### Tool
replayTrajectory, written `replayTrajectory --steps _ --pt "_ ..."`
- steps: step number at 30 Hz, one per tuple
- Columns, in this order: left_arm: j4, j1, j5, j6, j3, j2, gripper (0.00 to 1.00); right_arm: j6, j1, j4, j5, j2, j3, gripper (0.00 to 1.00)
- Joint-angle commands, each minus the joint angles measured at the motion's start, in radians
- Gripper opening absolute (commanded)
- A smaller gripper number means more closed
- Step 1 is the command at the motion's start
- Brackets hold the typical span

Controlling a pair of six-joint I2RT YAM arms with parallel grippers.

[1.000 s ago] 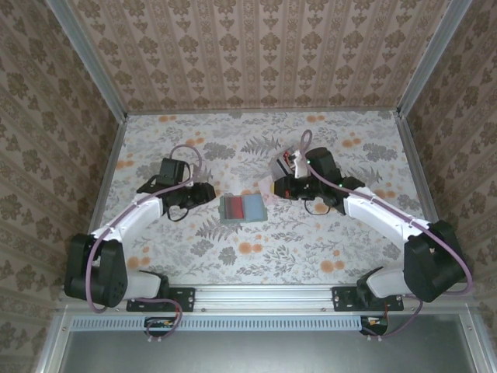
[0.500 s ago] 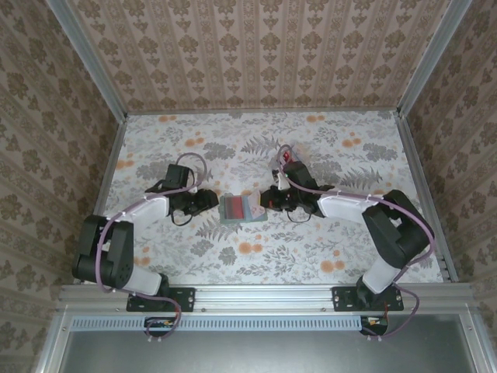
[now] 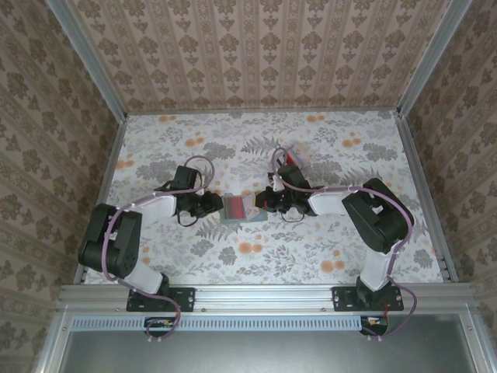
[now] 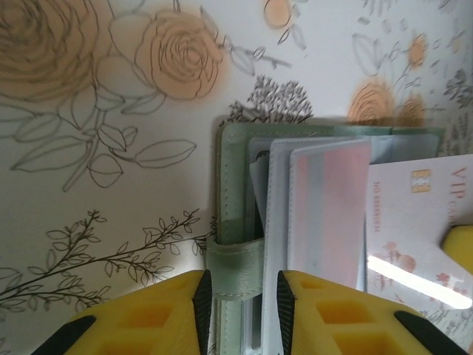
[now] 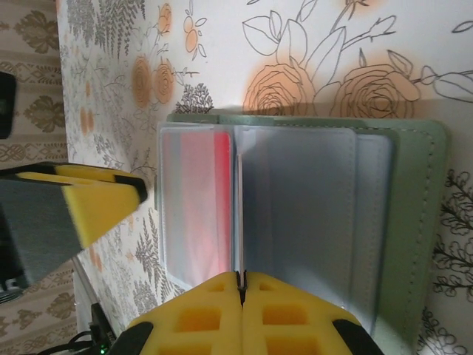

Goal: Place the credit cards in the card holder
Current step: Insert the credit card into the card slot.

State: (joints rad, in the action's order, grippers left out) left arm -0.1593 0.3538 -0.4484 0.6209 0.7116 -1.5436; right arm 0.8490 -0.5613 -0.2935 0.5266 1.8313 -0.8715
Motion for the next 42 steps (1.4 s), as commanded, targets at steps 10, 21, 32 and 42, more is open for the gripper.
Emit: replayTrajectory --steps 10,21,32,42 --pt "0.019 0.034 0.011 0.021 0.024 -0.069 0.25 -0.007 0.002 -0.012 0.026 -0.030 -0.013 0.04" --pt "0.029 0.037 0.016 0.034 0.011 -0.068 0.23 -0.026 0.021 0.004 0.034 0.017 -0.037 0.04" --pt "0.030 0.041 0.017 0.040 0.011 -0.076 0.22 -0.026 0.020 0.000 0.099 0.082 -0.075 0.04" --pt "0.030 0.062 0.019 0.043 0.026 -0.094 0.21 -0.020 0.018 -0.020 0.113 0.103 -0.050 0.04"
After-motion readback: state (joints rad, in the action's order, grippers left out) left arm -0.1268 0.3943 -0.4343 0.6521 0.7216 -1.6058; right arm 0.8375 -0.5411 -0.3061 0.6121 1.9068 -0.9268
